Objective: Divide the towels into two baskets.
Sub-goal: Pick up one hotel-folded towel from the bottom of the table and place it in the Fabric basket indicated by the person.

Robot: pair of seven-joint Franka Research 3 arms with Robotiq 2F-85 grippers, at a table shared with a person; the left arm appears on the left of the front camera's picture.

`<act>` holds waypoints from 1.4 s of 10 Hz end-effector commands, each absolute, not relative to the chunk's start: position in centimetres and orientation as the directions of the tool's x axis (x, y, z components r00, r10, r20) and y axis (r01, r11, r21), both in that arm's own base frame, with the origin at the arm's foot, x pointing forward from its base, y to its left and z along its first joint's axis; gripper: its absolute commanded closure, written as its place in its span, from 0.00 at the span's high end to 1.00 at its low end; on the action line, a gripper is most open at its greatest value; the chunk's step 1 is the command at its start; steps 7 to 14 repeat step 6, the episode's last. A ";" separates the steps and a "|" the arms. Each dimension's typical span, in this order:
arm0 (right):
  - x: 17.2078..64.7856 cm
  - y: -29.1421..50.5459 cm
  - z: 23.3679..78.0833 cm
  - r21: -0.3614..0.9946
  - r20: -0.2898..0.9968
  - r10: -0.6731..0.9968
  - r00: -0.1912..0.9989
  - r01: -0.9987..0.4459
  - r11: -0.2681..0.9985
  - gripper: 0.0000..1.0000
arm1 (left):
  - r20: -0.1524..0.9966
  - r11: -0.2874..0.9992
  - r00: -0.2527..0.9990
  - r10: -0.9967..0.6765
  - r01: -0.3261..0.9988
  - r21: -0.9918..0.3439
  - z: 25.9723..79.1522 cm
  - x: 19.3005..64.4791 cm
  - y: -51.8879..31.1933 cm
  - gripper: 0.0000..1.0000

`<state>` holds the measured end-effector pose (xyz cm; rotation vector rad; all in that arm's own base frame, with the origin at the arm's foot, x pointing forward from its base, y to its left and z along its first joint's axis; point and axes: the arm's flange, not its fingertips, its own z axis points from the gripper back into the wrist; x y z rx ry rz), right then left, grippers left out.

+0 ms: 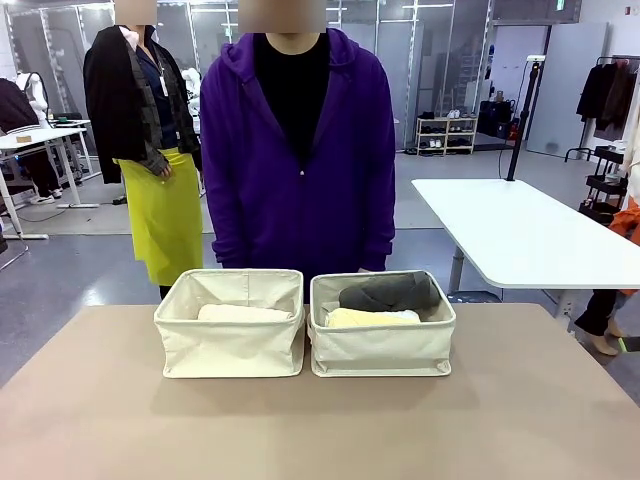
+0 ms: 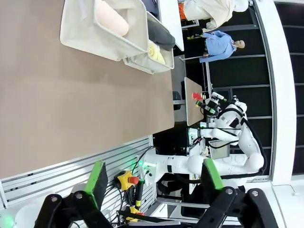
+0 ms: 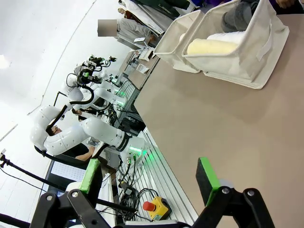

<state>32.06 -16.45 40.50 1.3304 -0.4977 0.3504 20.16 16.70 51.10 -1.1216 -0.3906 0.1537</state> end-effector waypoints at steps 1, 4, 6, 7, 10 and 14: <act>31.8 -16.4 41.0 0.837 0.523 -0.038 0.852 -0.504 0.211 1.00 | 0.238 0.424 0.923 0.302 0.093 -0.901 51.3 19.9 16.7 1.00; 31.8 -16.4 41.0 0.837 0.523 -0.038 0.852 -0.504 0.211 1.00 | 0.238 0.424 0.923 0.302 0.093 -0.901 51.3 19.9 16.7 1.00; 31.8 -16.4 41.0 0.837 0.523 -0.038 0.852 -0.504 0.211 1.00 | 0.238 0.424 0.923 0.302 0.093 -0.901 51.3 19.9 16.7 1.00; 31.8 -16.4 41.0 0.837 0.523 -0.038 0.852 -0.504 0.211 1.00 | 0.238 0.424 0.923 0.302 0.093 -0.901 51.3 19.9 16.7 1.00; 31.8 -16.4 41.0 0.837 0.523 -0.038 0.852 -0.504 0.211 1.00 | 0.238 0.424 0.923 0.302 0.093 -0.901 51.3 19.9 16.7 1.00; 31.8 -16.4 41.0 0.837 0.523 -0.038 0.852 -0.504 0.211 1.00 | 0.238 0.424 0.923 0.302 0.093 -0.901 51.3 19.9 16.7 1.00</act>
